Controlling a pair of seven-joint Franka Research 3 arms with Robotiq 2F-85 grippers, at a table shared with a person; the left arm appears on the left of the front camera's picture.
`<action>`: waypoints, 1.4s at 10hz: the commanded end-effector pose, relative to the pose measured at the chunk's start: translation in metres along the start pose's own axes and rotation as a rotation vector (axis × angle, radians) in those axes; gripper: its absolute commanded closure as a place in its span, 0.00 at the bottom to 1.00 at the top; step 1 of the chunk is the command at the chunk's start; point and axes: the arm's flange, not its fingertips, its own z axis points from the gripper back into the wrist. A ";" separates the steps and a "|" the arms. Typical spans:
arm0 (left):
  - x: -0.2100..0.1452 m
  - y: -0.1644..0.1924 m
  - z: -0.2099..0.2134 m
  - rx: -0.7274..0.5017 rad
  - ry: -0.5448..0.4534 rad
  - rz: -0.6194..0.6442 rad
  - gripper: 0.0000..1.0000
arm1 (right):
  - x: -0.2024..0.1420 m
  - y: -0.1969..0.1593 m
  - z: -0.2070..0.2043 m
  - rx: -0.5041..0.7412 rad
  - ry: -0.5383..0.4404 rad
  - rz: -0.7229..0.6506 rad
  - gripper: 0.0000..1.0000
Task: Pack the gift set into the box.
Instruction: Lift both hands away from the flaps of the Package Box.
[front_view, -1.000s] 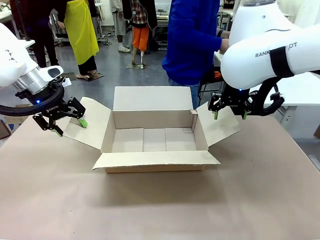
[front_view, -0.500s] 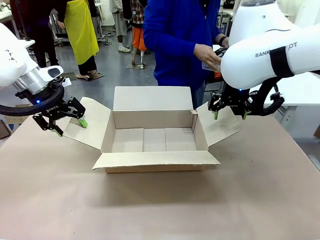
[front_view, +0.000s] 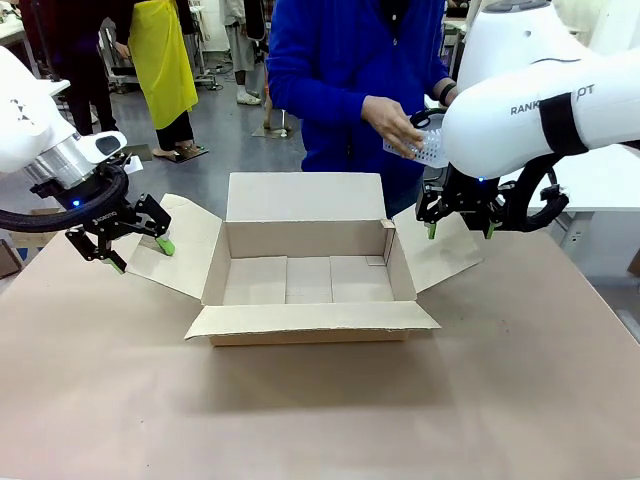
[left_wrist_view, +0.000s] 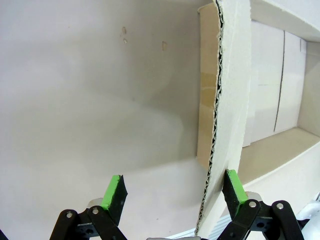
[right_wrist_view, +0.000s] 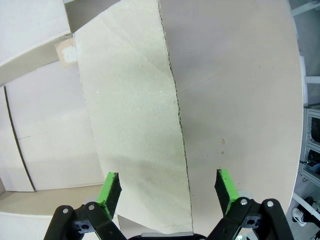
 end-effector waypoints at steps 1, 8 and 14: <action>0.000 0.000 0.001 0.013 -0.002 0.008 0.00 | 0.003 0.001 0.001 -0.022 -0.010 -0.005 0.00; 0.000 0.000 0.001 0.013 -0.002 0.008 0.00 | 0.003 0.001 0.001 -0.022 -0.010 -0.005 0.00; 0.000 0.000 0.001 0.013 -0.002 0.008 0.00 | 0.003 0.001 0.001 -0.022 -0.010 -0.005 0.00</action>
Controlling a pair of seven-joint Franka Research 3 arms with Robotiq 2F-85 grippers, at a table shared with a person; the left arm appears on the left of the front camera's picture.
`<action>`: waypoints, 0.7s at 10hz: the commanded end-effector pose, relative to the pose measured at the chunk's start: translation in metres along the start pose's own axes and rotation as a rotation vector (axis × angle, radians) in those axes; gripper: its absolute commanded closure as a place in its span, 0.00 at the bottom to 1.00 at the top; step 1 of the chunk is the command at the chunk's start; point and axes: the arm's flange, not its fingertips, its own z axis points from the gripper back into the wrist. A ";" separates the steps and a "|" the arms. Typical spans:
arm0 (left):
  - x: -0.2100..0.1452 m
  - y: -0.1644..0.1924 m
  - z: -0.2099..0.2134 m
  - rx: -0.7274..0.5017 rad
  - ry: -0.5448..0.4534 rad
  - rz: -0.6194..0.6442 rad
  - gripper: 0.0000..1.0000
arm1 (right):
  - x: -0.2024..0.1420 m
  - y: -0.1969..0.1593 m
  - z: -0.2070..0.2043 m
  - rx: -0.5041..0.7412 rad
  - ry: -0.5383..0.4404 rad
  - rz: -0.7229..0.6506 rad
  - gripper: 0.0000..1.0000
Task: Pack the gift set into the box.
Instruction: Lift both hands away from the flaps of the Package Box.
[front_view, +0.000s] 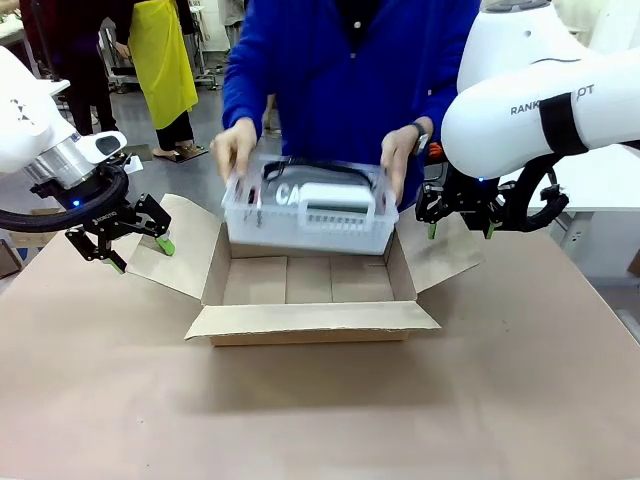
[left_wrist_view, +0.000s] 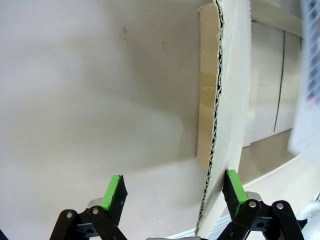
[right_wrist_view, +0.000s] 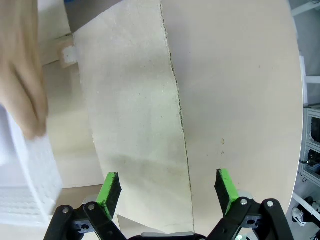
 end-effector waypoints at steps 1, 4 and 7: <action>0.000 0.000 0.001 0.013 -0.002 0.008 0.00 | 0.003 0.001 0.001 -0.022 -0.010 -0.005 0.00; 0.000 0.000 0.001 0.013 -0.002 0.008 0.00 | 0.003 0.001 0.001 -0.022 -0.010 -0.005 0.00; 0.000 0.000 0.001 0.013 -0.002 0.008 0.00 | 0.003 0.001 0.001 -0.022 -0.010 -0.005 0.00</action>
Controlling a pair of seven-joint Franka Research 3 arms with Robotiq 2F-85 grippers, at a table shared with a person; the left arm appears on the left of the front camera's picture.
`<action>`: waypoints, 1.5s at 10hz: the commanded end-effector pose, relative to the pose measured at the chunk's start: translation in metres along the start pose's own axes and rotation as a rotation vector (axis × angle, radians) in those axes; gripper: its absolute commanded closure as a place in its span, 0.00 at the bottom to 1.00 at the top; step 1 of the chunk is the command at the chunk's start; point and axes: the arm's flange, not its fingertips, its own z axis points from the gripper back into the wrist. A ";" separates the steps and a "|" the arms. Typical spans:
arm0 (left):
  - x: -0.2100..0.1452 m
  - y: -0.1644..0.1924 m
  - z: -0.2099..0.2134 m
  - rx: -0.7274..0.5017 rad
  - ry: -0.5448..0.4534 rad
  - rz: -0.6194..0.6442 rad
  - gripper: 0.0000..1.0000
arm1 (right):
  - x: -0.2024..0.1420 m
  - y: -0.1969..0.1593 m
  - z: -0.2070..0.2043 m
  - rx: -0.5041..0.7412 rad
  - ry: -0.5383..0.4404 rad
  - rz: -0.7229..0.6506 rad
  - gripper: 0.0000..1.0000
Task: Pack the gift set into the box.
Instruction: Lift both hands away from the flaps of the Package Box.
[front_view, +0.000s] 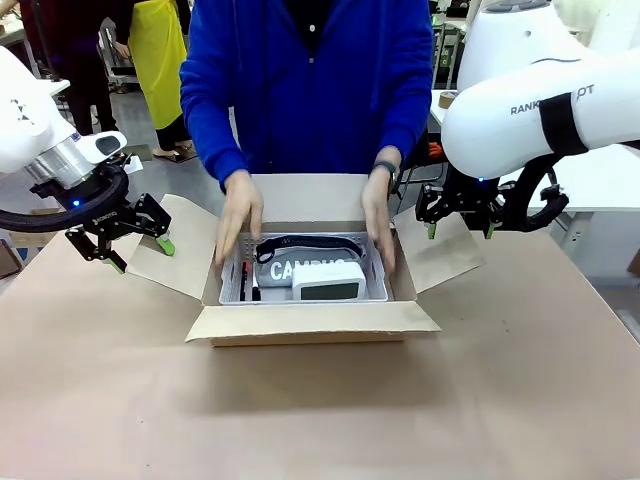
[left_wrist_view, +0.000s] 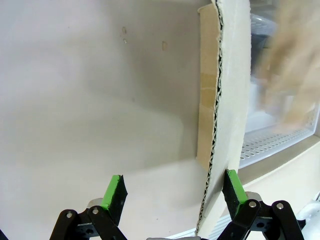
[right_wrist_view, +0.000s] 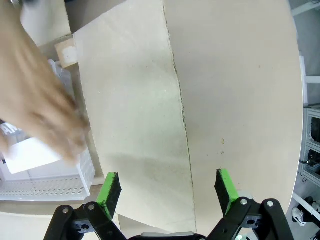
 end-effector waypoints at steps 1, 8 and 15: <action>0.000 0.000 0.001 0.013 -0.002 0.008 0.00 | 0.003 0.001 0.001 -0.022 -0.010 -0.005 0.00; -0.018 0.103 0.152 -0.735 0.097 0.216 0.00 | -0.023 -0.161 0.086 0.645 0.008 -0.122 0.00; -0.038 0.244 0.129 -1.178 0.121 0.469 0.00 | -0.044 -0.257 0.067 0.944 -0.078 -0.382 0.00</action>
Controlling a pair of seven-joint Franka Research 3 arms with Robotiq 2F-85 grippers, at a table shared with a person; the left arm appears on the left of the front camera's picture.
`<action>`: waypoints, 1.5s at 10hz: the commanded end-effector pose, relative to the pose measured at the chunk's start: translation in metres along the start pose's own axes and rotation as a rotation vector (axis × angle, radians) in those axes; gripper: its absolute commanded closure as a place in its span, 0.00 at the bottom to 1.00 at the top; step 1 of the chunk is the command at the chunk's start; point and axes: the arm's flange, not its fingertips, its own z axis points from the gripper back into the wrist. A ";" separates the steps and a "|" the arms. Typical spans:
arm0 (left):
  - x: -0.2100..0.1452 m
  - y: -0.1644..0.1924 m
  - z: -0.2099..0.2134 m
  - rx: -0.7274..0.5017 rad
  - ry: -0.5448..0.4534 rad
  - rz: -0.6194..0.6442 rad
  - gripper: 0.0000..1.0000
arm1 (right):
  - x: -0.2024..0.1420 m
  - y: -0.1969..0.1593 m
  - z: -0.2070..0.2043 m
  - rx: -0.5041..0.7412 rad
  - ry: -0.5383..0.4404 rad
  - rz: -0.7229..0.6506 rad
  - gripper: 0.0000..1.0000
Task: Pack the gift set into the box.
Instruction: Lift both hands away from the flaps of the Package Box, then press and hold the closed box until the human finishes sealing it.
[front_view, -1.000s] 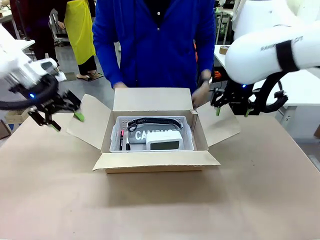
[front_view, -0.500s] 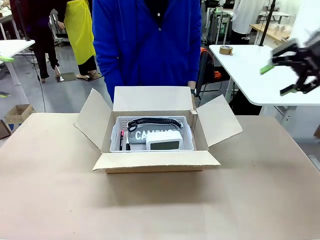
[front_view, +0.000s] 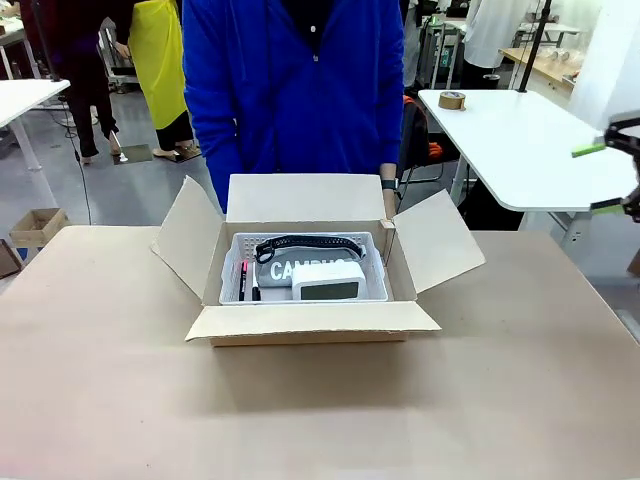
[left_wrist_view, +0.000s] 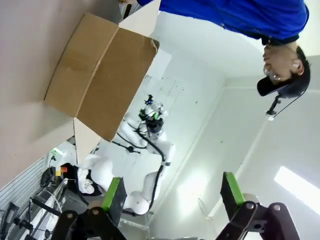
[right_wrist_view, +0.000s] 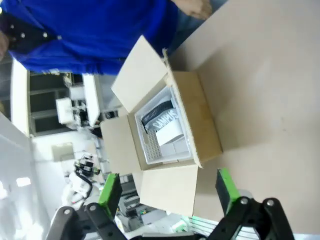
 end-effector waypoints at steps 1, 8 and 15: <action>-0.024 -0.014 -0.006 0.052 0.017 -0.079 0.00 | 0.002 0.011 0.003 -0.035 0.007 0.043 0.00; -0.024 -0.014 -0.006 0.052 0.017 -0.079 0.00 | 0.002 0.011 0.003 -0.035 0.007 0.043 0.00; -0.024 -0.014 -0.006 0.052 0.017 -0.079 0.00 | 0.002 0.011 0.003 -0.035 0.007 0.043 0.00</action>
